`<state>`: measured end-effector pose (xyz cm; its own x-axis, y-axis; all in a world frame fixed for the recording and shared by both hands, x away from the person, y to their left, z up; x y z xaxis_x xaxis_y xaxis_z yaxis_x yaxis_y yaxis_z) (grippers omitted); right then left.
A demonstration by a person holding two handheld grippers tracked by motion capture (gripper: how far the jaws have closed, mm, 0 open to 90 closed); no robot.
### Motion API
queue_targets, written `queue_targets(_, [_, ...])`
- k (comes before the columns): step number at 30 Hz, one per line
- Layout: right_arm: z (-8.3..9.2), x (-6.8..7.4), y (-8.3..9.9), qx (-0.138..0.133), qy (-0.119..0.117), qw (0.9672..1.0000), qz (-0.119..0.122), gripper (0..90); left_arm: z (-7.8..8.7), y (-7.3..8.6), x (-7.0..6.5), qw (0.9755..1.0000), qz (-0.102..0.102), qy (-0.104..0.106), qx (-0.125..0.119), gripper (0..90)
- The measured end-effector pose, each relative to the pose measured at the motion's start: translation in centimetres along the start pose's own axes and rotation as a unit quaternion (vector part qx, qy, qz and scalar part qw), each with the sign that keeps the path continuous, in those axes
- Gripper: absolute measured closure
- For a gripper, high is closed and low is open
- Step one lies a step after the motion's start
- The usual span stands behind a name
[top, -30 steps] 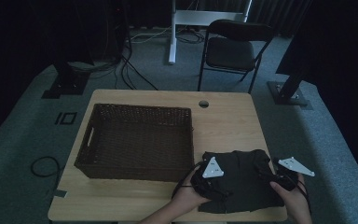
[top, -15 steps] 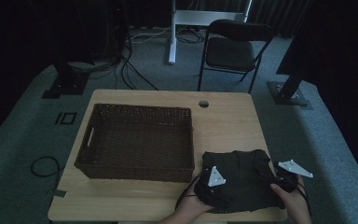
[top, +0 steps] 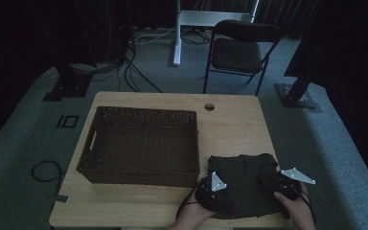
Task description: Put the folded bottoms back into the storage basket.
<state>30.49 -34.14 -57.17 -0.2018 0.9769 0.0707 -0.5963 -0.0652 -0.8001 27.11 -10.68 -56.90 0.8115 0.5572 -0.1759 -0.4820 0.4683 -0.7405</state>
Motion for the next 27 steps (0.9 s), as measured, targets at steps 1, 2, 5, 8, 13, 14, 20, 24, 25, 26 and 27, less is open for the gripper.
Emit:
queue_targets(1, [0.0, -0.1, 0.1, 0.0, 0.002, 1.0, -0.003, 12.4, 0.0, 0.1, 0.1, 1.0, 0.003, -0.003, 0.002, 16.5])
queue_targets(2, [0.0, -0.1, 0.3, 0.0, 0.002, 1.0, -0.007, 12.5, 0.0, 0.2, 0.2, 1.0, 0.004, -0.003, 0.005, 16.4])
queue_targets(5, [0.0, -0.3, 0.7, 0.003, 0.001, 0.9999, -0.011, 12.4, 0.0, 0.3, 0.3, 0.9999, 0.004, -0.006, 0.01, 15.2])
queue_targets(8, [0.0, -0.3, 0.8, 0.005, -0.002, 0.9999, -0.011, 12.4, -0.2, 0.4, 0.4, 0.9998, 0.006, -0.01, 0.017, 13.7])
queue_targets(13, [-0.3, -0.1, 0.9, 0.011, 0.001, 0.9999, 0.008, 10.6, -0.6, 0.5, 0.4, 0.9993, 0.007, -0.012, 0.035, 11.9])
queue_targets(14, [-0.4, 0.0, 0.9, 0.011, 0.001, 0.9999, 0.01, 10.6, -0.7, 0.6, 0.4, 0.9992, 0.006, -0.012, 0.038, 11.4])
queue_targets(20, [-0.5, -0.1, 1.0, 0.016, -0.007, 0.9998, 0.002, 10.7, -1.1, 0.6, 0.4, 0.9989, 0.016, -0.011, 0.043, 10.1])
queue_targets(24, [-0.6, -0.1, 1.1, 0.025, -0.013, 0.9996, 0.002, 12.4, -1.3, 0.4, 0.5, 0.9986, 0.017, -0.004, 0.05, 10.0])
queue_targets(25, [-0.6, -0.1, 1.0, 0.026, -0.016, 0.9995, 0.004, 13.3, -1.3, 0.4, 0.5, 0.9984, 0.016, -0.001, 0.054, 10.0])
queue_targets(26, [-0.6, -0.1, 1.0, 0.027, -0.017, 0.9995, 0.003, 13.9, -1.3, 0.4, 0.5, 0.9983, 0.015, 0.001, 0.056, 10.1])
queue_targets(27, [-0.6, 0.0, 1.0, 0.027, -0.017, 0.9995, 0.005, 14.3, -1.4, 0.3, 0.5, 0.9983, 0.017, 0.002, 0.055, 10.2])
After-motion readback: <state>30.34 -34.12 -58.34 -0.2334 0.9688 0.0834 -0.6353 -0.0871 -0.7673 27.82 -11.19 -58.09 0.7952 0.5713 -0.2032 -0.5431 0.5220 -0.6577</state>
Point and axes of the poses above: each handheld gripper's, and its own axes: z roughly backward along the jaws, y roughly out of its underside, x roughly to its left, the point moved 6 cm from there along -z, roughly forward along the jaws, and after that the axes turned 2 degrees about y, right-handed, at the moved point
